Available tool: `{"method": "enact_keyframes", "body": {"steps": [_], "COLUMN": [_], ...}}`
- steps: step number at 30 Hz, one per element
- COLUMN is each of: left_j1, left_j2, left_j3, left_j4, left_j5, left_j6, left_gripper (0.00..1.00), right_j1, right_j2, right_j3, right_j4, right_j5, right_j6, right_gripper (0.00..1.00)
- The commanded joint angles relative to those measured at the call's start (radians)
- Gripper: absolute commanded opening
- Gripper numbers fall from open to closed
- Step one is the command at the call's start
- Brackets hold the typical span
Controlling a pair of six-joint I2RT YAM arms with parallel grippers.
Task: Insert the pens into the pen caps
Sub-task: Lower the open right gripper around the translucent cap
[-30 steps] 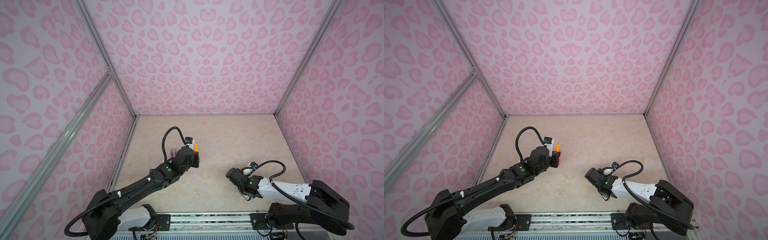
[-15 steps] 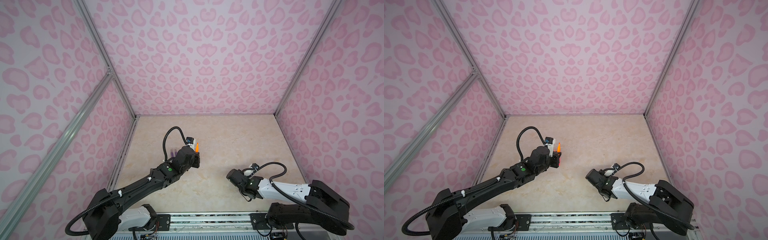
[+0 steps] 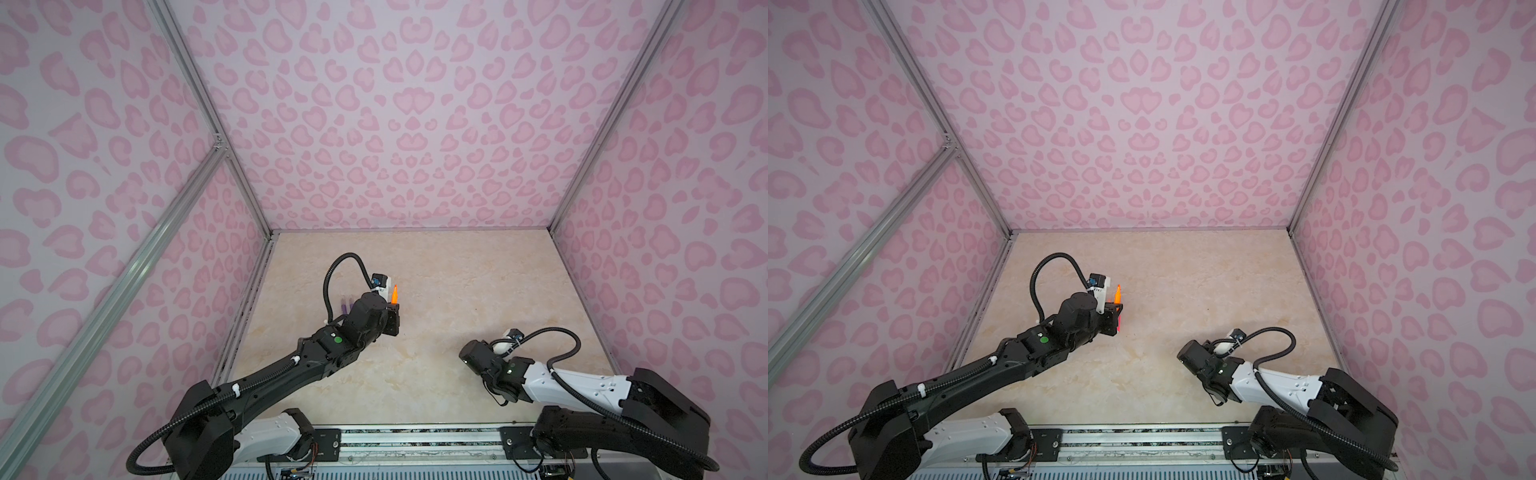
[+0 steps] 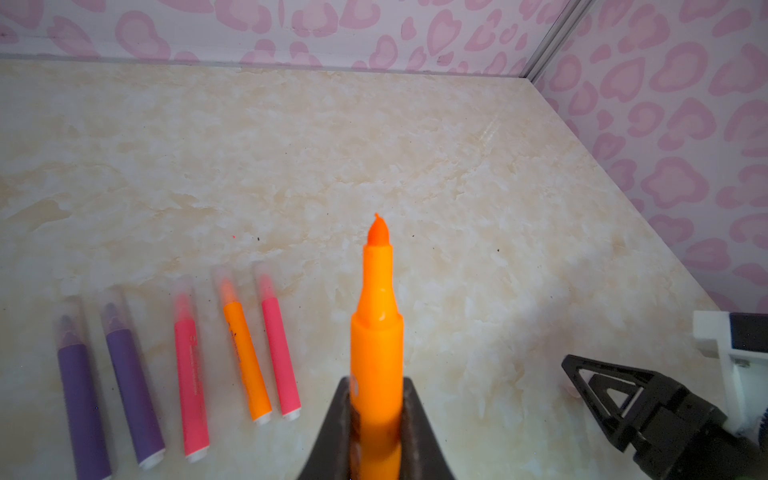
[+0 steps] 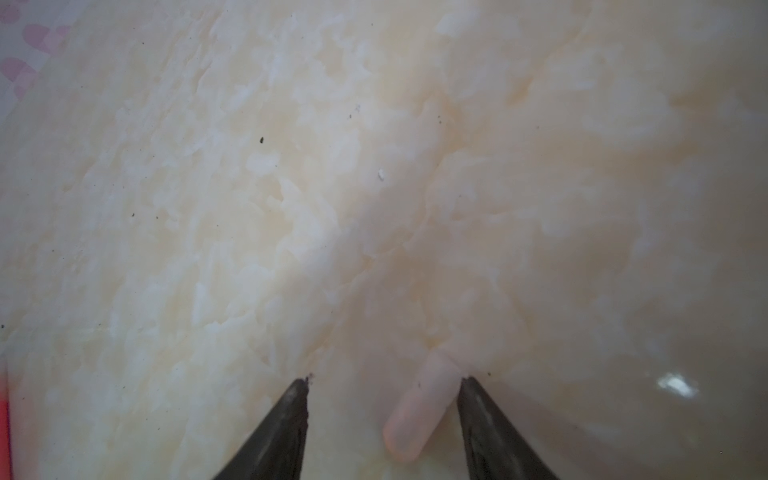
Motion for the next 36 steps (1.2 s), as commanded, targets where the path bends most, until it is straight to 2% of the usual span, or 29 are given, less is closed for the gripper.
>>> {"method": "enact_keyframes", "body": {"steps": [1, 9, 16, 19, 24, 31, 36], "left_j1": [0.000, -0.001, -0.001, -0.001, 0.000, 0.000, 0.000], "left_j2": [-0.006, -0.008, -0.006, -0.013, -0.037, -0.061, -0.067], "left_j3": [0.006, 0.006, 0.009, 0.009, 0.000, -0.008, -0.010], "left_j4": [0.013, 0.012, 0.007, 0.007, 0.008, 0.012, 0.010], "left_j5": [0.001, 0.002, -0.005, 0.007, 0.010, 0.014, 0.007], "left_j6": [0.002, 0.003, 0.006, 0.005, 0.003, 0.005, 0.008], "left_gripper": [0.03, 0.03, 0.03, 0.03, 0.03, 0.03, 0.03], "right_j1": [-0.002, -0.006, -0.009, -0.012, -0.037, -0.133, -0.160], "right_j2": [0.026, 0.083, 0.116, 0.136, 0.145, 0.153, 0.161], "right_j3": [0.005, 0.048, 0.114, 0.138, 0.150, 0.111, 0.103], "right_j4": [0.009, -0.045, -0.196, -0.271, -0.300, -0.193, -0.142], "right_j5": [0.006, -0.008, -0.105, -0.118, -0.130, -0.227, -0.279], "right_j6": [-0.006, -0.006, -0.047, -0.044, -0.092, -0.224, -0.279], "right_gripper": [0.57, 0.52, 0.52, 0.52, 0.52, 0.49, 0.45]}}
